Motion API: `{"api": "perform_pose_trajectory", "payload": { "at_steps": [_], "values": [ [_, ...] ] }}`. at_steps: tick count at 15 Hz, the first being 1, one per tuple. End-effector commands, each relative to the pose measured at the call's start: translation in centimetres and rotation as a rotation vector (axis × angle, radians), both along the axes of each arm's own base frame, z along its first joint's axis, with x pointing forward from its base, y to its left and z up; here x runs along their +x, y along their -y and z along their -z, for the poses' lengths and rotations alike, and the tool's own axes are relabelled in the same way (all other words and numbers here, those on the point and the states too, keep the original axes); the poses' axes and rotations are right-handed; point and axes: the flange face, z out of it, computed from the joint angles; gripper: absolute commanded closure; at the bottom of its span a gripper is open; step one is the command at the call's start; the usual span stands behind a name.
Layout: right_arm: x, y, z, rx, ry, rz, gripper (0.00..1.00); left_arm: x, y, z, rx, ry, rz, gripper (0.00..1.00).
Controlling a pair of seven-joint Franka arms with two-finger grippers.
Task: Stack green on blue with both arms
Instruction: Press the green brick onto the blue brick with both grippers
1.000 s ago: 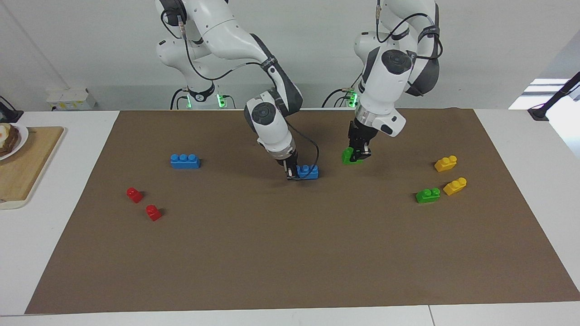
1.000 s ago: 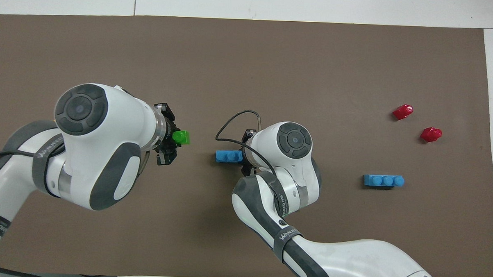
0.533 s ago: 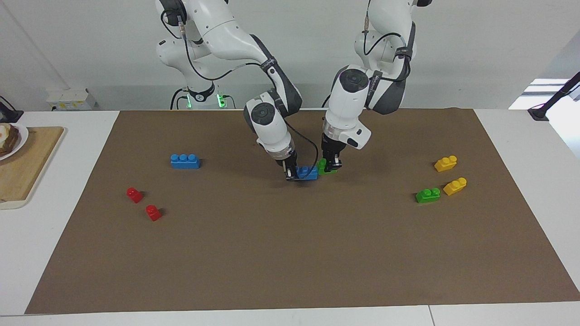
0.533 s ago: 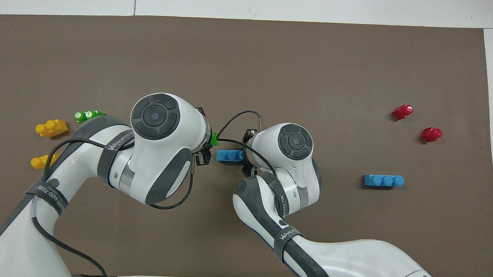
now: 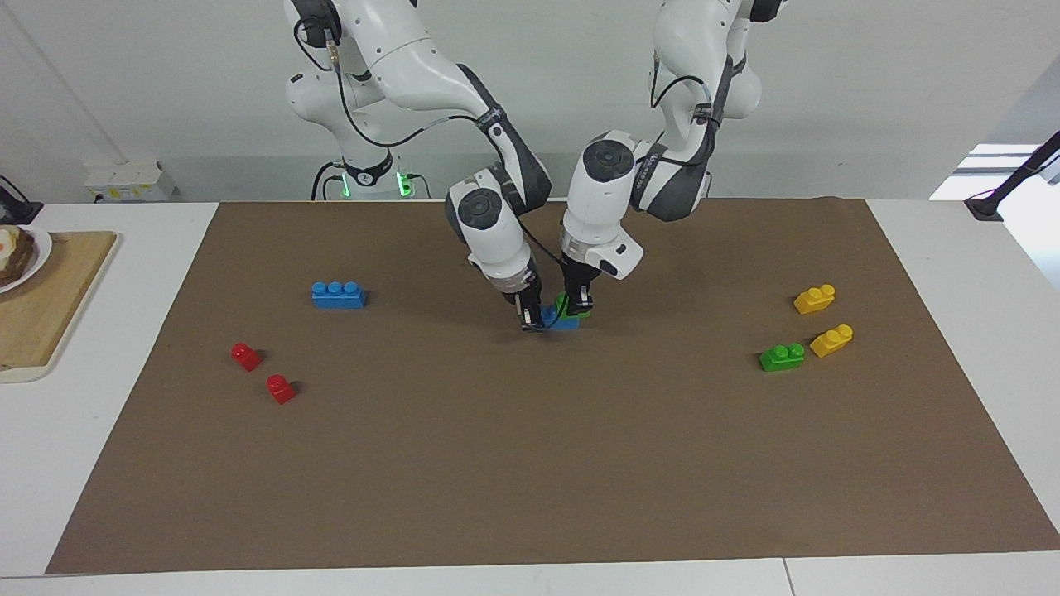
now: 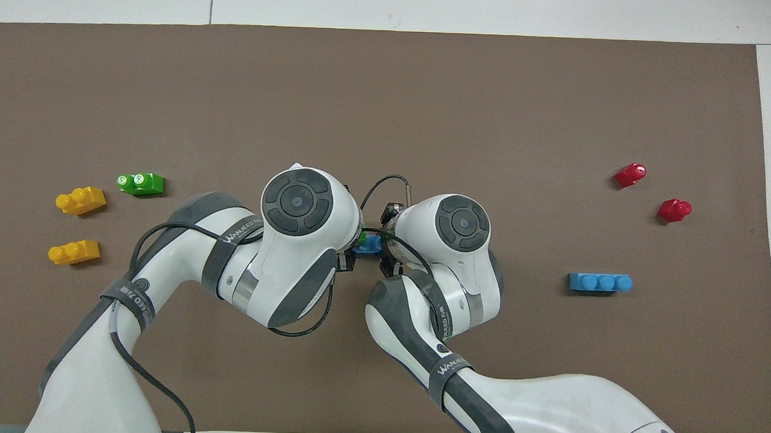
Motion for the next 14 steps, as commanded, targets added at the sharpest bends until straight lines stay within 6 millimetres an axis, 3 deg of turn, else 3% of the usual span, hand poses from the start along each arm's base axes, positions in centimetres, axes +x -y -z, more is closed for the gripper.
{"api": "perform_pose_trajectory", "payload": {
  "at_steps": [1,14],
  "values": [
    [-0.17,0.27,0.06,-0.013,0.018,0.019,1.00,-0.13,0.74,1.19,0.019,0.009,0.006,1.00],
    [-0.06,0.43,0.06,-0.013,0.019,0.021,1.00,-1.09,1.31,1.74,0.028,-0.002,0.036,1.00]
  ]
}}
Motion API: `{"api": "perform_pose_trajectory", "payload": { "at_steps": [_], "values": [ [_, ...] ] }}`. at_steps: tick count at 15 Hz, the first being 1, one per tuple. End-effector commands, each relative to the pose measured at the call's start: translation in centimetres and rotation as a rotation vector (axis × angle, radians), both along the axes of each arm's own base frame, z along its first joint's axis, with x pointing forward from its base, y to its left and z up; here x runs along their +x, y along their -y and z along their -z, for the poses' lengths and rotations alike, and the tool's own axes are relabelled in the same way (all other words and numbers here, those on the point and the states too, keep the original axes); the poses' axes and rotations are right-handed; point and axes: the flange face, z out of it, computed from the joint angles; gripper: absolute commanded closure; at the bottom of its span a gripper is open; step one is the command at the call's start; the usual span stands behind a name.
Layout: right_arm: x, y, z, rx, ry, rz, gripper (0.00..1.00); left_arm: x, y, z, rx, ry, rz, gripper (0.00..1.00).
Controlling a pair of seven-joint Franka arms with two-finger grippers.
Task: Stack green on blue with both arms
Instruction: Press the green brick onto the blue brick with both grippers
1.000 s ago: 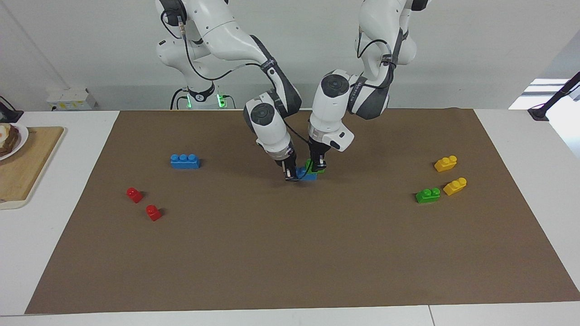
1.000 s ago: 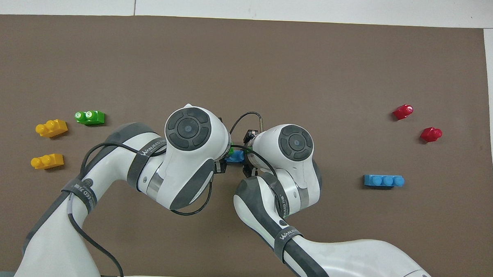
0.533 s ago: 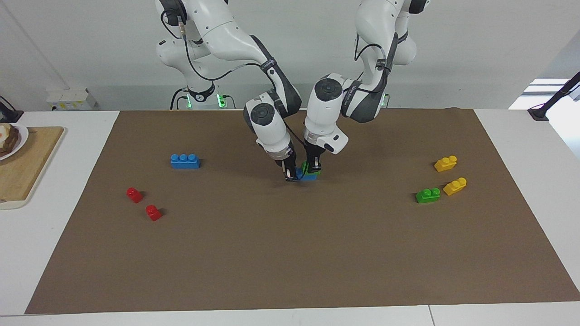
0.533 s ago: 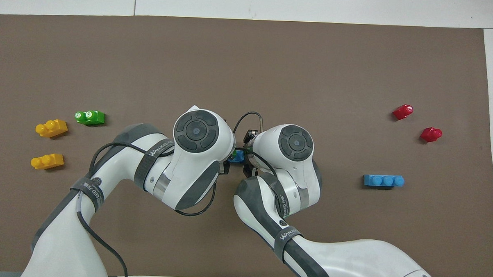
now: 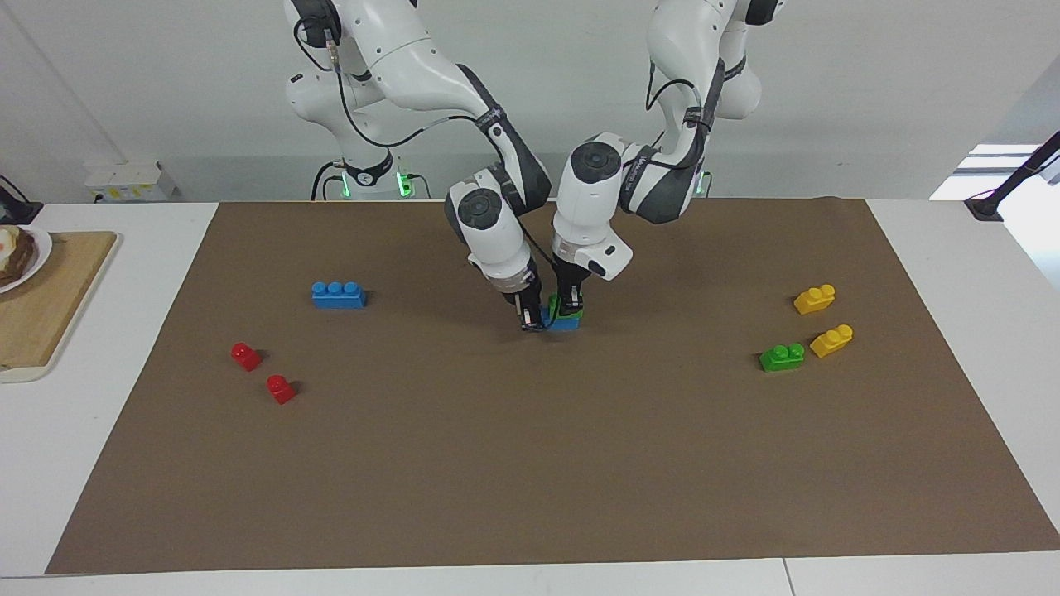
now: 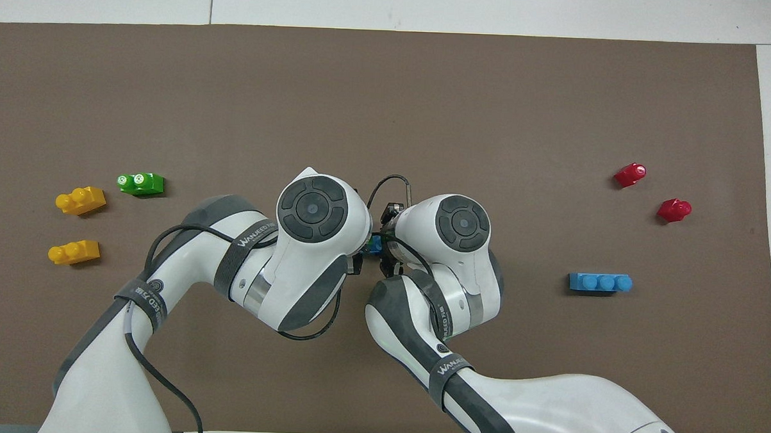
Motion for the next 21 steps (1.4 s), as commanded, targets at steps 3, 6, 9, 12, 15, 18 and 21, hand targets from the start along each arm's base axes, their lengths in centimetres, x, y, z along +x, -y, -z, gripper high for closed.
{"api": "perform_pose_trajectory", "payload": {
  "at_steps": [3,6,9,12,15,18,21],
  "values": [
    [-0.1,0.4,0.1,-0.013,0.019,0.021,1.00,-1.4,0.6,2.4,0.031,-0.013,0.026,1.00],
    [0.0,0.4,0.0,-0.012,0.021,0.020,1.00,-1.2,-0.3,2.8,0.043,-0.027,0.040,1.00],
    [0.0,0.4,0.0,-0.012,0.021,0.020,1.00,-0.7,-1.3,3.0,0.046,-0.028,0.055,1.00],
    [0.1,0.6,0.0,-0.012,0.021,0.021,1.00,-0.9,-1.5,3.6,0.040,-0.019,0.053,1.00],
    [-0.1,0.8,0.5,-0.012,0.031,0.024,1.00,-0.9,-1.6,3.7,0.033,-0.008,0.092,0.36],
    [-0.1,0.9,0.5,-0.011,0.037,0.025,1.00,-0.2,-1.9,2.7,0.038,-0.013,0.086,0.00],
    [0.0,1.0,0.4,-0.011,0.037,0.029,1.00,1.8,-4.1,-0.4,0.032,0.001,0.036,0.00]
  ]
}}
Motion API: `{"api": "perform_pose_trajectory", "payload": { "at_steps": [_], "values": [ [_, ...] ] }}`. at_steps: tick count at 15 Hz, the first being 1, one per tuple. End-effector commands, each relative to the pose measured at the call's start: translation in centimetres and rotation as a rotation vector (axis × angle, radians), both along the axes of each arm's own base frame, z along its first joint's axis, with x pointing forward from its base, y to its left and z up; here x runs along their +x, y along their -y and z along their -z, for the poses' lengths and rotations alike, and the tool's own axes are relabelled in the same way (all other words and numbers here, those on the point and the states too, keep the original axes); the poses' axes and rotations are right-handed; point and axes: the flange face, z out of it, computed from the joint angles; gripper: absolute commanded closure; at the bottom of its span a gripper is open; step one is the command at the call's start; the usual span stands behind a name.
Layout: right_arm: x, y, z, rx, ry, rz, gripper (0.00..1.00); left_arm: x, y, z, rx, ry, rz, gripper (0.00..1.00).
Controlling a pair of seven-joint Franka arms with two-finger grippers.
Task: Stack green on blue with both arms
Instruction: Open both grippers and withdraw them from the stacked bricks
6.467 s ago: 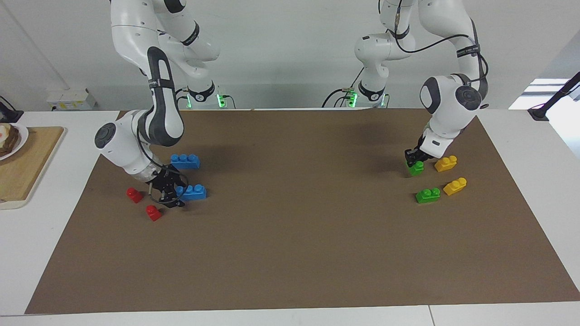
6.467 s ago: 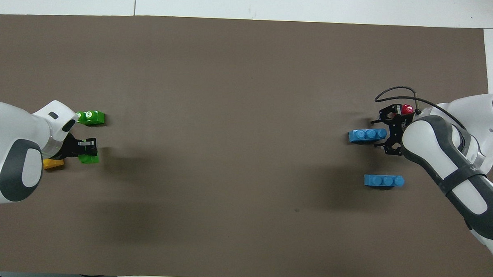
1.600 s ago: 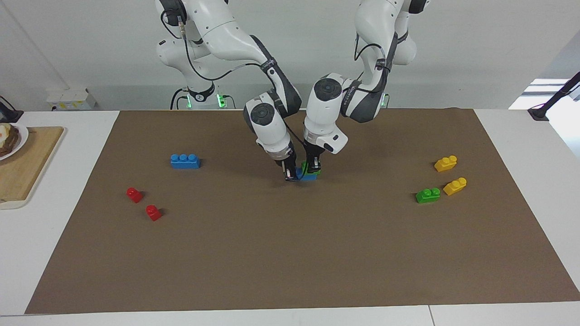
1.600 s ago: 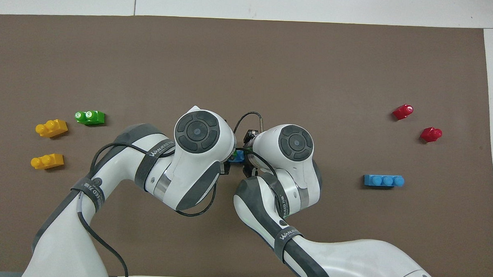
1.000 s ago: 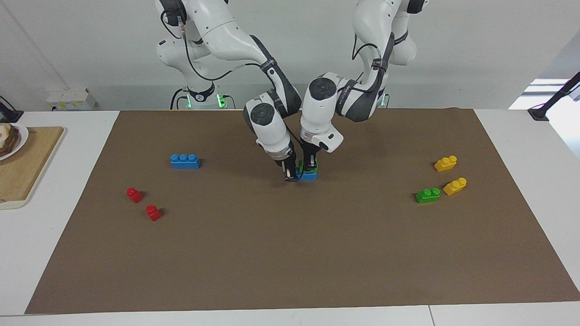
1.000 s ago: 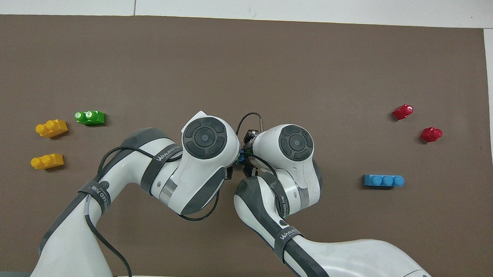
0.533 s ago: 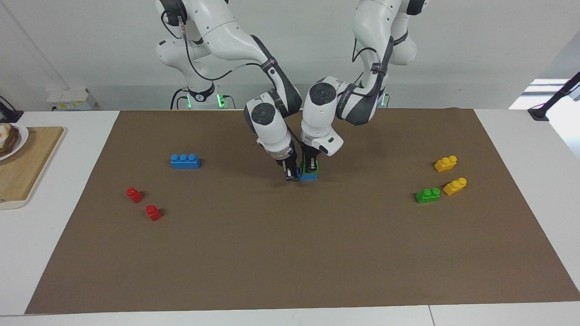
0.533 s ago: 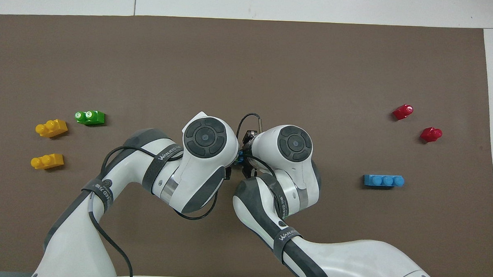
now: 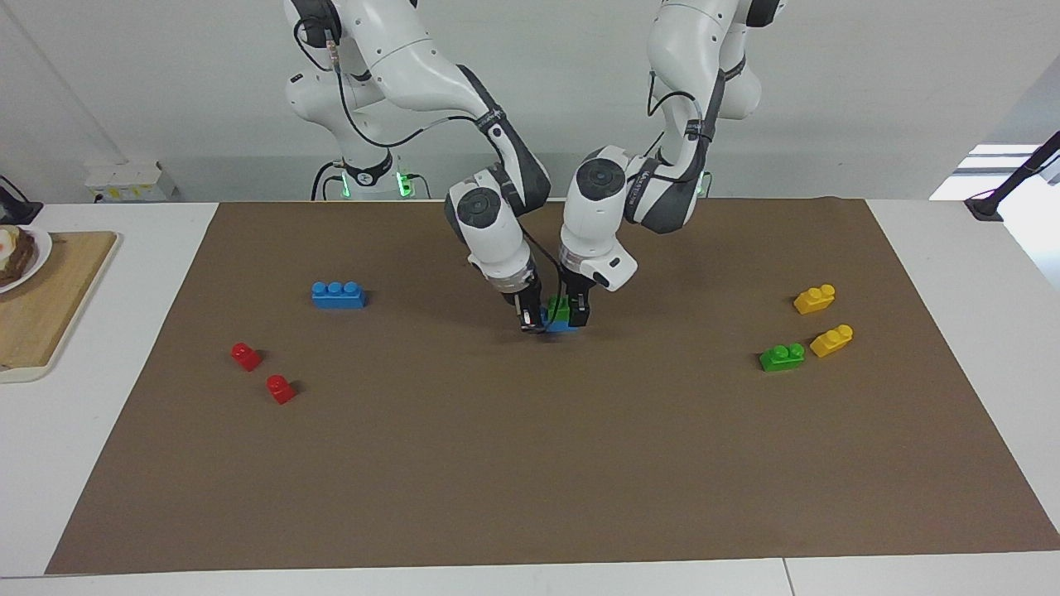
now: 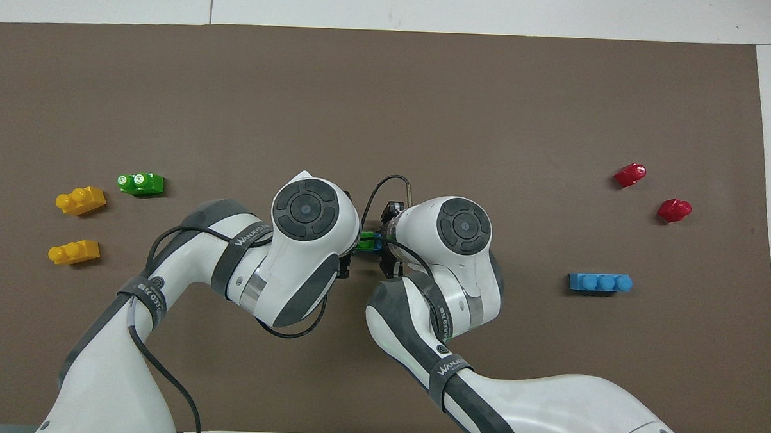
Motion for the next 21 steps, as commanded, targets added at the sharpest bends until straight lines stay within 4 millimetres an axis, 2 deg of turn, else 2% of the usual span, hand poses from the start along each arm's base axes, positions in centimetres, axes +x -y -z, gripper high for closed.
{"api": "perform_pose_trajectory", "payload": {
  "at_steps": [1,2,3,5,7,10,15,17,18,19,21],
  "values": [
    [0.1,1.1,0.4,-0.017,0.014,0.023,1.00,1.7,-2.9,-3.7,0.005,0.019,-0.029,0.00],
    [0.3,1.2,0.2,-0.014,0.014,0.030,0.92,2.5,-4.2,-4.9,0.005,0.022,-0.053,0.00],
    [0.5,1.2,0.0,-0.012,0.014,0.032,0.66,3.0,-5.7,-6.0,0.009,0.022,-0.053,0.00],
    [0.6,1.2,-0.4,-0.008,0.015,0.034,0.23,3.3,-9.0,-8.5,0.024,0.013,0.035,0.00],
    [1.8,2.2,-1.3,0.002,0.013,0.060,0.12,3.7,-12.6,-10.2,0.040,-0.011,0.120,0.00],
    [3.1,2.7,-3.9,0.017,0.005,0.065,0.08,4.8,-19.4,-12.4,0.043,-0.018,0.218,0.00],
    [6.2,7.2,-10.2,0.046,0.029,0.101,0.04,4.8,-33.8,-18.0,0.054,0.051,0.449,0.00],
    [7.5,9.3,-12.9,0.054,0.041,0.076,0.04,4.7,-37.0,-18.1,0.054,0.044,0.564,0.00],
    [8.0,10.1,-14.2,0.056,0.052,0.036,0.04,4.6,-37.9,-18.0,0.053,0.041,0.623,0.00],
    [8.1,11.0,-15.5,0.053,0.080,-0.039,0.04,4.4,-38.4,-18.1,0.053,0.037,0.683,0.00],
    [8.5,13.5,-17.3,0.037,0.141,-0.194,0.04,3.8,-38.0,-18.6,0.048,0.026,0.794,0.00]
  ]
}}
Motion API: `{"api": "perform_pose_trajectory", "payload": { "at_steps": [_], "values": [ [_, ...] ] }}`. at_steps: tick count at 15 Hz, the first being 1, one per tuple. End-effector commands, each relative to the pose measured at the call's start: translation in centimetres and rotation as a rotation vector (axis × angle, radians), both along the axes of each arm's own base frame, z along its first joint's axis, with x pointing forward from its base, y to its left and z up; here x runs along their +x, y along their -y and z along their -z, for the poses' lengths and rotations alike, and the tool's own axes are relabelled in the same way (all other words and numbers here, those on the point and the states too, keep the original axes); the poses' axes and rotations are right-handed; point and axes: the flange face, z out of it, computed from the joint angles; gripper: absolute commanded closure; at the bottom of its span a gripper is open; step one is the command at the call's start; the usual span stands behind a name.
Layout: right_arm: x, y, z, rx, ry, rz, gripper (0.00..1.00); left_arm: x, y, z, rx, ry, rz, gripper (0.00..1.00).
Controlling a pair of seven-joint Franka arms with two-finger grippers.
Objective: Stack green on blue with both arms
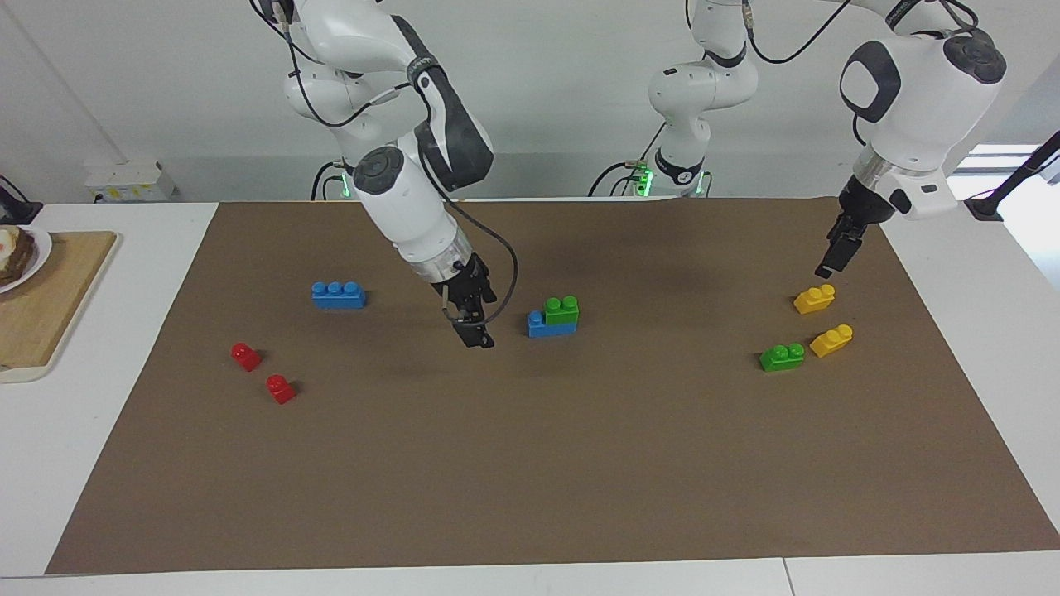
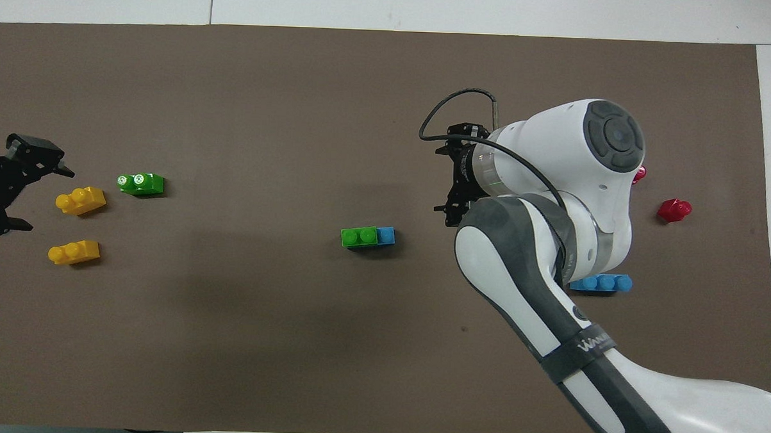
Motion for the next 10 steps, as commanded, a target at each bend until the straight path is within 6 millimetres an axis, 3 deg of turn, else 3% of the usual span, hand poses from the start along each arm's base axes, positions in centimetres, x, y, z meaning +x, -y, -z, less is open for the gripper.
{"api": "perform_pose_trajectory", "payload": {
  "at_steps": [1,3,5,6,10],
  "values": [
    [0.5,3.6,-2.6,-0.035,0.084,-0.203,0.04,-1.1,1.1,-0.5,0.013,-0.030,0.137,0.00],
    [0.6,6.4,-4.4,-0.051,0.143,-0.366,0.02,-2.3,1.0,-1.6,0.014,-0.048,0.225,0.00],
    [0.4,9.1,-6.4,-0.075,0.188,-0.531,0.02,-3.3,2.7,-2.2,0.008,-0.097,0.398,0.00],
    [0.3,10.8,-7.4,-0.100,0.202,-0.609,0.02,-3.7,4.2,-2.1,0.006,-0.120,0.428,0.00],
    [-1.4,16.6,-11.5,-0.196,0.242,-0.926,0.02,-3.7,6.1,-2.8,0.018,-0.080,0.464,0.00]
  ]
}}
